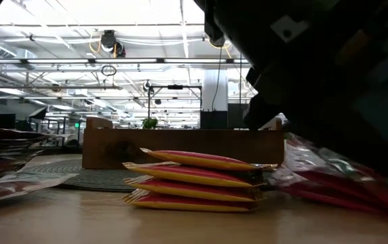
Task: Pick & Place Tea
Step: Put the red tea sachet into the right section of the wooden organizer
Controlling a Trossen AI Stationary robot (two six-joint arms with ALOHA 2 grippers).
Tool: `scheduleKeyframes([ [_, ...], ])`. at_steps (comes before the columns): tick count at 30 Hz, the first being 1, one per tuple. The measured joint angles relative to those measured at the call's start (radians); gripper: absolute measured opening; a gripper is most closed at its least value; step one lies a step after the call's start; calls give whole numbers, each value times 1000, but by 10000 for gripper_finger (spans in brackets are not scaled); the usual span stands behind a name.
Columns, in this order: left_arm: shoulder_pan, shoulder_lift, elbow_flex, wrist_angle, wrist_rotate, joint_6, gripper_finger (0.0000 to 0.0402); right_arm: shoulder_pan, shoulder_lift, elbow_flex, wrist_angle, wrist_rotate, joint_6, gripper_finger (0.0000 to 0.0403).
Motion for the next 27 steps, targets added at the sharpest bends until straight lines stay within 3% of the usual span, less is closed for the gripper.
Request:
scheduleKeyframes([
  [7,2,0,0,-1,-8,8,12,-10,-1,0,9,-42,-1,138],
  [27,2,1,0,-6,-9,24,11,-134,-33,-2,51,-428,11,141],
])
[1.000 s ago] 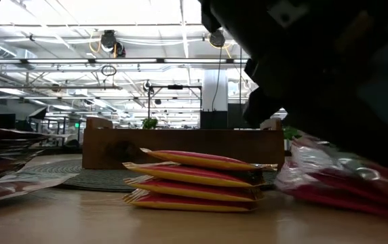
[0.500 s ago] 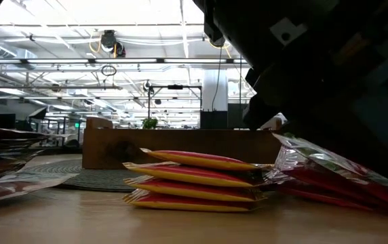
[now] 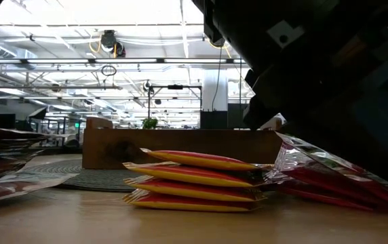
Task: Pick & Place Tea
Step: Put the red tea sachet into the right section of the wooden organizer
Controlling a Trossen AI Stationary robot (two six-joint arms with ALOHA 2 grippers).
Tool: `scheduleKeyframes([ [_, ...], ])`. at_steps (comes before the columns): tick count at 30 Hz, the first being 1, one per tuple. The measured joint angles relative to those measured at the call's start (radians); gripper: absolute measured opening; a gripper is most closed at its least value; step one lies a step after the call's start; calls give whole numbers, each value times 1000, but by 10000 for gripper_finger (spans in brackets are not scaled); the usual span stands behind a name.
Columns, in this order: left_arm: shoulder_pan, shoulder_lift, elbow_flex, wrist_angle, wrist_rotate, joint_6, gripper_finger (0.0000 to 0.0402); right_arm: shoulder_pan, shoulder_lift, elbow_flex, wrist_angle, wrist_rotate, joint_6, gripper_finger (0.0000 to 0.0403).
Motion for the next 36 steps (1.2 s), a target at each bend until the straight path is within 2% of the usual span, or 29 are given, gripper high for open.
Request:
scheduleKeyframes([
  [3,0,0,0,0,0,3,4,-7,-1,0,-1,-43,13,141],
  [10,0,0,0,-1,-23,3,16,-15,-1,0,23,-125,21,141],
  [14,0,0,0,-2,-24,5,4,-21,-4,0,35,-153,18,141],
  [17,0,0,0,-2,-25,5,11,-20,-4,0,35,-149,31,141],
  [21,0,0,0,-2,-26,10,19,-19,-6,1,2,-85,74,141],
  [26,0,0,-1,-2,-51,9,5,-1,-9,3,-44,13,129,141],
  [32,0,0,-1,0,-67,9,19,30,-8,3,-49,68,156,141],
  [36,0,0,-1,5,-78,9,8,51,-8,3,-64,97,160,141],
])
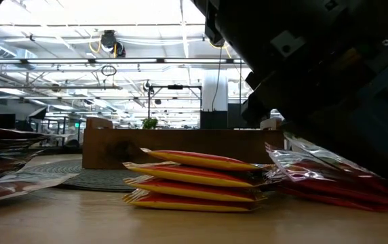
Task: Pick & Place Tea
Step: Put the red tea sachet into the right section of the wooden organizer
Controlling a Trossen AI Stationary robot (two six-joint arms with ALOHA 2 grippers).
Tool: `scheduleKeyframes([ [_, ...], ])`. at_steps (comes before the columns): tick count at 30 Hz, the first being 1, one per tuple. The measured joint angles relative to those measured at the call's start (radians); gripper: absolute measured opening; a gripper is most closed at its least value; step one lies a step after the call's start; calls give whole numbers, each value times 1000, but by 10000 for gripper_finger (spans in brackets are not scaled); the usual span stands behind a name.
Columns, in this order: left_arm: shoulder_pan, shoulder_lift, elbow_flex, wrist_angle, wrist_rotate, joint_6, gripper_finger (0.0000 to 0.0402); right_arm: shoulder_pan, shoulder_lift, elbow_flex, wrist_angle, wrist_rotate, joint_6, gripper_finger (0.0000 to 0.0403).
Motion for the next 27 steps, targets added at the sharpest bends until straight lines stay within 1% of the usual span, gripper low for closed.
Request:
scheduleKeyframes([
  [3,0,0,0,3,0,4,5,12,0,0,-2,6,6,141],
  [7,0,0,0,3,0,2,19,41,1,-1,-6,25,-15,141],
  [10,0,0,0,4,0,2,20,61,2,-1,-8,67,-42,141],
  [12,0,0,0,4,-1,2,14,66,2,-1,-18,85,-52,140],
  [16,0,0,0,10,-1,4,5,72,3,-1,-45,151,-61,126],
  [18,0,0,0,16,-1,4,12,70,3,-1,-52,178,-63,113],
  [21,0,0,0,20,-1,5,26,70,3,-2,-53,181,-68,87],
  [26,0,0,0,20,-1,30,28,70,3,-2,-69,205,-84,16],
  [27,0,0,0,20,-2,49,26,70,3,-2,-69,214,-97,8],
])
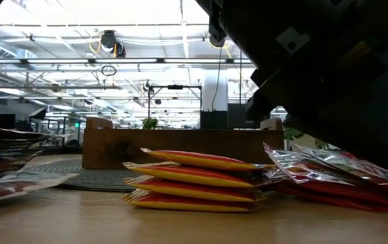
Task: Pick & Place Tea
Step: Put the red tea sachet into the right section of the wooden organizer
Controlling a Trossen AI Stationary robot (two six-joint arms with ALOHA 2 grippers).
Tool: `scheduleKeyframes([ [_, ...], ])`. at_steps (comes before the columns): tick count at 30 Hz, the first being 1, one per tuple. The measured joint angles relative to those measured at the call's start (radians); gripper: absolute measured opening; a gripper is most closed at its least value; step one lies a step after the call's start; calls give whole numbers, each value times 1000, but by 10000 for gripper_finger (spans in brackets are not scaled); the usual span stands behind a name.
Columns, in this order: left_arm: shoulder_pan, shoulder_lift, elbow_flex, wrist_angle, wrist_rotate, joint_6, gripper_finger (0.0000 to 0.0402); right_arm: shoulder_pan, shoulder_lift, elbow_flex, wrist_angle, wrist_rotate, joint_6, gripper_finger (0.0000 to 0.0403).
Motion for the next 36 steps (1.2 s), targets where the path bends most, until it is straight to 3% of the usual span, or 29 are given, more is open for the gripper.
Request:
scheduleKeyframes([
  [6,-31,-20,14,41,11,115,4,-25,-26,-3,-38,7,-22,24],
  [11,-61,-25,47,46,112,132,14,-35,-163,-5,-165,-18,-10,23],
  [15,-63,-8,46,22,134,105,6,-20,-257,-3,-284,-12,14,7],
  [22,-43,13,45,39,186,75,11,-17,-212,-3,-267,41,22,7],
  [27,-40,1,45,-59,65,80,6,-46,-186,-2,-227,118,-62,14],
  [31,-39,-30,46,-113,-93,69,18,-72,-186,-2,-191,75,-123,32],
  [36,-15,-26,45,-161,-100,32,5,-110,-186,-2,-192,60,-106,73],
])
